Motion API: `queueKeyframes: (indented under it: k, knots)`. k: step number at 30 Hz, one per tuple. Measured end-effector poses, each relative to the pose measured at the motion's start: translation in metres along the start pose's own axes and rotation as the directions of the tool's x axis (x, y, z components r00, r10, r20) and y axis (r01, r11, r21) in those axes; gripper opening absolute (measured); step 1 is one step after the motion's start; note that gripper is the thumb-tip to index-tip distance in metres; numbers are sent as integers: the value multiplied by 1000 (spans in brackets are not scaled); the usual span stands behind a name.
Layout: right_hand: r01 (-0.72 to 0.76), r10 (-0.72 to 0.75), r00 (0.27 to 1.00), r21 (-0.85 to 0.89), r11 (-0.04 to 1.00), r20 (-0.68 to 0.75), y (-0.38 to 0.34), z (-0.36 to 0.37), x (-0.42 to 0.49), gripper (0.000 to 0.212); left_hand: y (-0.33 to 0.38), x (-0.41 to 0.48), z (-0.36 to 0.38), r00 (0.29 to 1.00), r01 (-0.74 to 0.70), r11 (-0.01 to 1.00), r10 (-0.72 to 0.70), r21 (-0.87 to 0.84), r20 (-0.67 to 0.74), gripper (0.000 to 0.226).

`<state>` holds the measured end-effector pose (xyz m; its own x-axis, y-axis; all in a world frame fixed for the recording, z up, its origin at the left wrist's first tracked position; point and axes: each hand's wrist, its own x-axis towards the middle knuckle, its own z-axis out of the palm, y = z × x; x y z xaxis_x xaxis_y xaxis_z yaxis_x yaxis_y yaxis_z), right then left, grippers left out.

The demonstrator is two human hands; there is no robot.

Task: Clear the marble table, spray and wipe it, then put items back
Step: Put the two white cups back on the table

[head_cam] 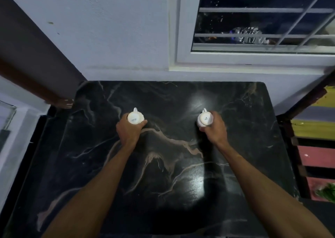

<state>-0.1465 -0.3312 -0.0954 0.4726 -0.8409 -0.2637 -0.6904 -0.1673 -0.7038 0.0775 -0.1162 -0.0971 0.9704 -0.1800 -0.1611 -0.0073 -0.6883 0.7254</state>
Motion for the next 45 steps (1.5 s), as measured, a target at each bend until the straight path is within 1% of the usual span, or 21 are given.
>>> queueKeyframes:
  k: [5,9,15,16,18,20,21,22,24,27,29,30,32,34,35,37,40,42,45]
  knots:
    - [-28,28,999,-11,1000,-36,-7,4,6,63,-4,11,-1,999,-30,1000,30,-7,28,64]
    - [-35,35,998,-3,999,-57,-8,7,7,65,-2,16,-3,997,-54,998,56,-45,44,61]
    - [-26,27,998,22,999,-50,-4,8,10,66,0,19,-2,996,-46,997,50,-60,67,63]
    - [-28,29,999,24,999,-40,-2,7,11,72,0,18,-2,996,-43,997,48,-67,73,64]
    - [-38,38,999,23,999,-5,3,4,11,96,-1,16,-2,995,-39,996,46,-85,93,69]
    - [-48,46,998,40,998,37,7,-2,9,118,0,12,-3,993,-29,996,38,-81,116,84]
    - [-46,42,998,65,997,57,9,-5,7,124,1,10,-5,993,-18,996,27,-83,116,96]
    - [-41,33,997,98,994,75,11,-11,3,127,4,4,-7,995,-14,996,23,-90,102,105]
    - [-7,-6,996,141,990,88,17,-28,-8,128,13,-14,-8,998,-62,993,63,-97,13,111]
    - [86,-91,996,163,983,20,34,-58,-31,119,35,-54,-3,963,-220,972,202,-87,-179,100]
    - [112,-104,993,200,973,-51,55,-86,-50,107,59,-96,12,932,-321,938,289,-131,-220,90]
    - [114,-95,991,216,970,-95,68,-102,-59,100,73,-120,24,913,-381,912,346,-151,-215,83]
    - [109,-58,975,234,966,-215,103,-140,-77,83,103,-177,58,862,-506,841,483,-191,-155,70]
    - [87,4,940,252,964,-342,145,-177,-91,65,134,-234,96,793,-603,764,606,-228,-63,57]
    - [58,54,918,268,962,-393,168,-197,-98,57,148,-263,117,763,-625,739,646,-252,1,51]
    - [-34,175,877,305,952,-448,219,-235,-111,43,174,-321,159,710,-627,723,684,-292,168,43]
    - [-156,326,811,357,921,-486,299,-285,-131,30,203,-400,224,596,-597,731,679,-330,428,44]
    - [-212,404,769,399,892,-495,352,-314,-140,26,216,-446,274,509,-593,734,661,-332,551,47]
    - [-306,512,724,450,839,-462,420,-342,-146,24,221,-493,342,429,-577,772,565,-267,705,58]
